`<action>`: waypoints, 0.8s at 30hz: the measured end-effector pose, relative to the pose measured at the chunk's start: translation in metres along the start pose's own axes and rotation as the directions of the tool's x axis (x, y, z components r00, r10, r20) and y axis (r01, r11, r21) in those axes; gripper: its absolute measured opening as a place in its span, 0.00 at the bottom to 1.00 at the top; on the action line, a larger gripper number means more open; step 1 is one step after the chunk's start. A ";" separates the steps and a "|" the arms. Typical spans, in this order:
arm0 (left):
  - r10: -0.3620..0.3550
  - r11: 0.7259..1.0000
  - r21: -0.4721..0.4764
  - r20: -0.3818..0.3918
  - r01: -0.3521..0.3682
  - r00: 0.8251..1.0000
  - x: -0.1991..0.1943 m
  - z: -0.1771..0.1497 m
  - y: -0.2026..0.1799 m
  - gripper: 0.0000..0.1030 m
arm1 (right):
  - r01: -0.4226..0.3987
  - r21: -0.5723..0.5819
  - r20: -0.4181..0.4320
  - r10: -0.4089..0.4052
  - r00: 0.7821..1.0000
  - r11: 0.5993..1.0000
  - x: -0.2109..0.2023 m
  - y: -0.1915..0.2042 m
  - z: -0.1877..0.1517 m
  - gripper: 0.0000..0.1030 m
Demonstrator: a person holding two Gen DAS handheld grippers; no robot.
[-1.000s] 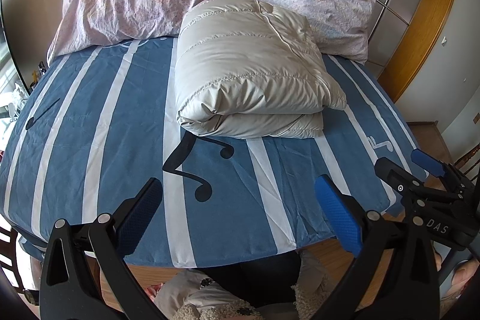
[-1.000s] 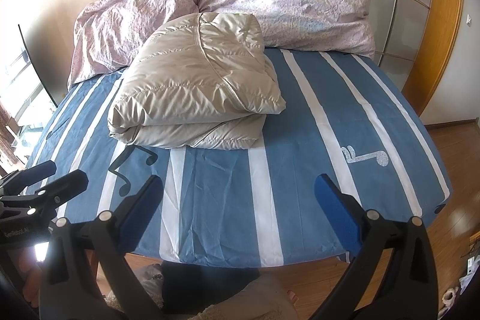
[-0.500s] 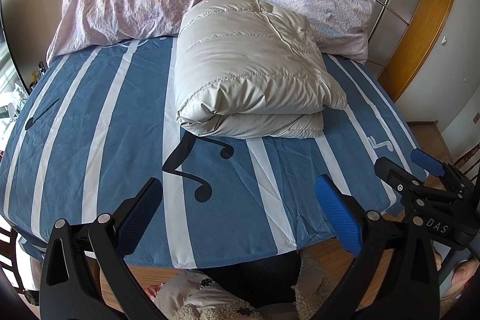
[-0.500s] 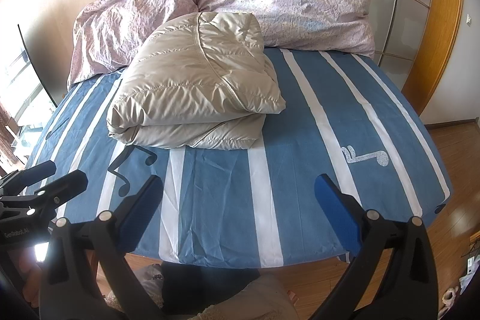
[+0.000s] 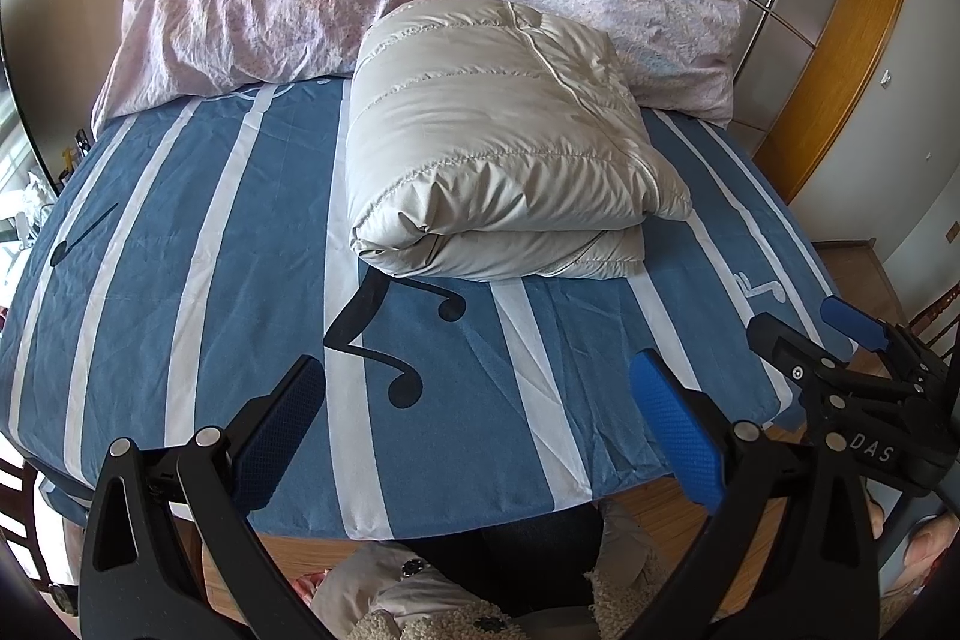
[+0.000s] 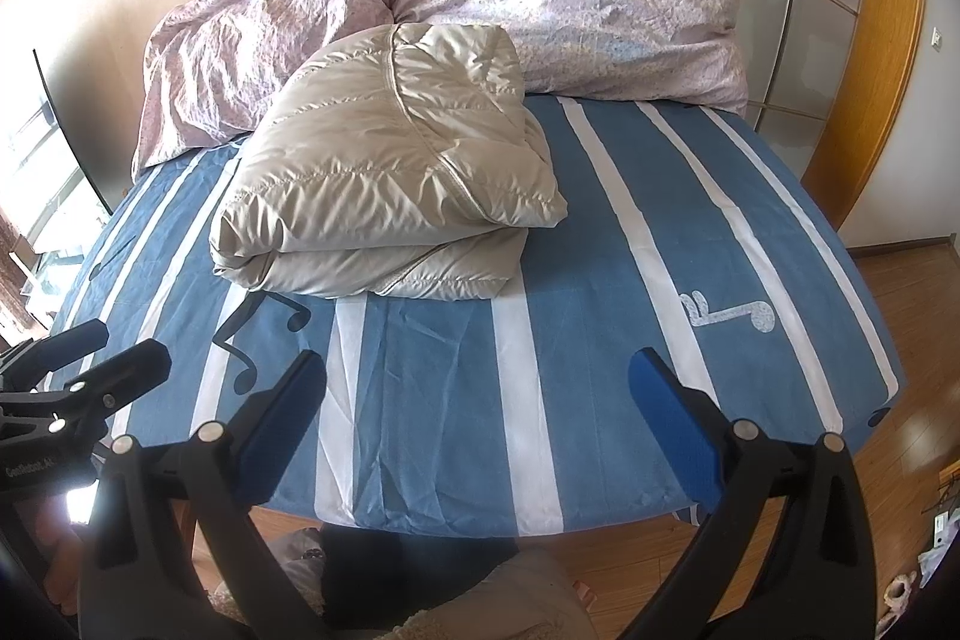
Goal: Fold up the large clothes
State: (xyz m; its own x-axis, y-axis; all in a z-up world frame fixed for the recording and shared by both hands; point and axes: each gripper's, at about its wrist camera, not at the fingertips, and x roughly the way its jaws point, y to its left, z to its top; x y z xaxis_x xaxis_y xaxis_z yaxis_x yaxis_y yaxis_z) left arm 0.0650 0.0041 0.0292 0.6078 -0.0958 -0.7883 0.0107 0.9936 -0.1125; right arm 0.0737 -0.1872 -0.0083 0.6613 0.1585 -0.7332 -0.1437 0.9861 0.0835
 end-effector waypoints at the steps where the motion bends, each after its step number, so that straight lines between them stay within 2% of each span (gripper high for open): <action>1: 0.000 1.000 0.001 0.000 0.000 1.000 0.000 0.000 0.000 0.99 | 0.001 0.000 0.000 -0.001 1.000 1.000 0.000 0.000 0.000 0.98; 24: -0.002 1.000 -0.002 -0.002 0.002 1.000 0.000 0.001 0.002 0.99 | 0.000 -0.001 -0.002 0.000 1.000 1.000 0.001 -0.001 0.001 0.98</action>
State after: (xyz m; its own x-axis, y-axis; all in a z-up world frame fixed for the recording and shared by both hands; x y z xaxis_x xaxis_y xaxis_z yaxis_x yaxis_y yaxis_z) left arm 0.0660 0.0063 0.0292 0.6064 -0.0977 -0.7892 0.0104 0.9933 -0.1150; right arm 0.0749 -0.1880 -0.0085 0.6596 0.1585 -0.7347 -0.1446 0.9860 0.0829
